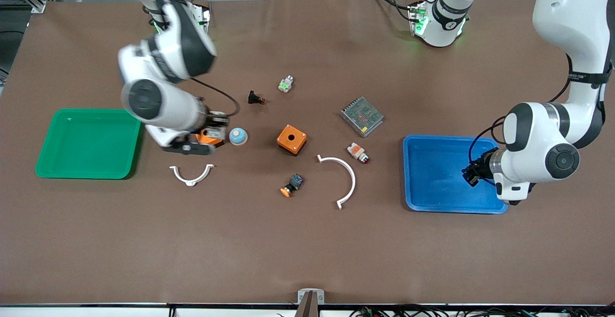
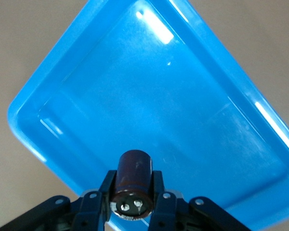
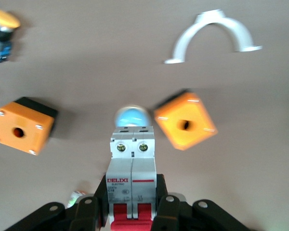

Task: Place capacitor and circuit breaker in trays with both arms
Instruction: 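Carry the capacitor to the blue tray while the right gripper carries the breaker, then release the capacitor in the blue tray while the right gripper lowers the breaker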

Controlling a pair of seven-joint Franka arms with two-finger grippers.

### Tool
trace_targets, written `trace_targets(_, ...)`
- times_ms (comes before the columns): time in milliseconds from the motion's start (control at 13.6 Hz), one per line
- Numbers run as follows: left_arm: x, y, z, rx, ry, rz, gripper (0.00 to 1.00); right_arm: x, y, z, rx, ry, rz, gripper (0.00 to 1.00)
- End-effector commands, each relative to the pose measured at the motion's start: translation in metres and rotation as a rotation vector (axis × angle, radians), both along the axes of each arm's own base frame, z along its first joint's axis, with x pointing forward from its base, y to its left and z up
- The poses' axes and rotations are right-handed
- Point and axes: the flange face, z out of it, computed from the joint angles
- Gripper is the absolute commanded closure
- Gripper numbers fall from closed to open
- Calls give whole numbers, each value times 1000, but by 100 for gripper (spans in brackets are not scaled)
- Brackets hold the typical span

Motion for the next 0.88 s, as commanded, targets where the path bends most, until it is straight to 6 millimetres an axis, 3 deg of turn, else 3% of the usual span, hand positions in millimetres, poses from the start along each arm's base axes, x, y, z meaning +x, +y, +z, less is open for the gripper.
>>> trace_targets(0,-7,2,-31,-2,-16,-26,100,11,-95,37,-43,15,35,81)
trace_targets(221,-4,19,-49,-10,-26,-7,99,20,-219,47,-35,32,97,81)
trace_targets(368,-5,21,-59,-12,-16,-4,89,17,-294,41,-40,36,119,81)
trace_targets(441,-3,21,-59,-13,-17,-4,84,15,-317,39,-45,24,121,81)
trace_targets(515,-3,20,-60,-13,-17,-5,71,14,-340,33,-50,16,127,81)
trace_targets(588,-3,18,-59,-12,-17,-11,40,13,-364,20,-44,15,135,81)
trace_targets(662,-3,16,-58,-13,-18,-19,0,13,-385,5,-28,11,159,79)
trace_targets(735,-2,14,-51,-11,-27,-22,0,13,-399,-10,-18,4,180,79)
trace_targets(809,0,13,-30,-5,-49,-26,0,13,-407,-24,-18,-9,185,79)
